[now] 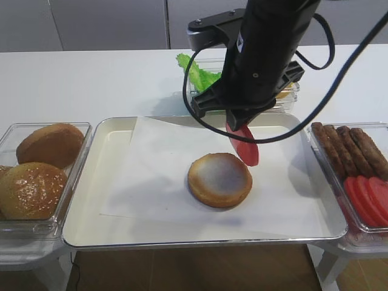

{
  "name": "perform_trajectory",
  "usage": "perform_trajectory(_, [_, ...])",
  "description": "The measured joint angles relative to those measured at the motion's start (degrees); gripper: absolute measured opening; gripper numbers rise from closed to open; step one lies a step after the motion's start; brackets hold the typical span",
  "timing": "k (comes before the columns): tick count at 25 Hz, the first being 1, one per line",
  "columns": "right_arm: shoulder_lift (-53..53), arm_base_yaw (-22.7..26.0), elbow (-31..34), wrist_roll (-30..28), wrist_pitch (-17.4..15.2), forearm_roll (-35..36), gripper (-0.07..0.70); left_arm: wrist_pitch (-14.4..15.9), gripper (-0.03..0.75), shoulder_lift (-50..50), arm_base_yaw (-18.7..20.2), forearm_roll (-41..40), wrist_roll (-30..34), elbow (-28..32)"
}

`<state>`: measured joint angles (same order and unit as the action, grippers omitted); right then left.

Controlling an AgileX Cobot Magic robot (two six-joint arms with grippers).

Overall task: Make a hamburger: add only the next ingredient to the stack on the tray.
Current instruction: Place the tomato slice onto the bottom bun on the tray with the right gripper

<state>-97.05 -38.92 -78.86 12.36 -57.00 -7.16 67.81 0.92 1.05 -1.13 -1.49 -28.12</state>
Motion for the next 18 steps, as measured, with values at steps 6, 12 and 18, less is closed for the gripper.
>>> perform_trajectory(6, [-0.2,0.0,0.0,-2.3,0.8,2.0,0.078,0.0,0.419,0.0,0.0,0.0,0.0,0.0])
perform_trajectory(12, [-0.4,0.0,0.0,-3.2,0.9,2.5,0.078,0.0,0.419,0.0,0.0,0.0,0.0,0.0])
perform_trajectory(18, [-1.4,0.0,-0.2,-4.1,0.9,2.4,0.078,0.0,0.419,0.0,0.0,0.0,0.0,0.0])
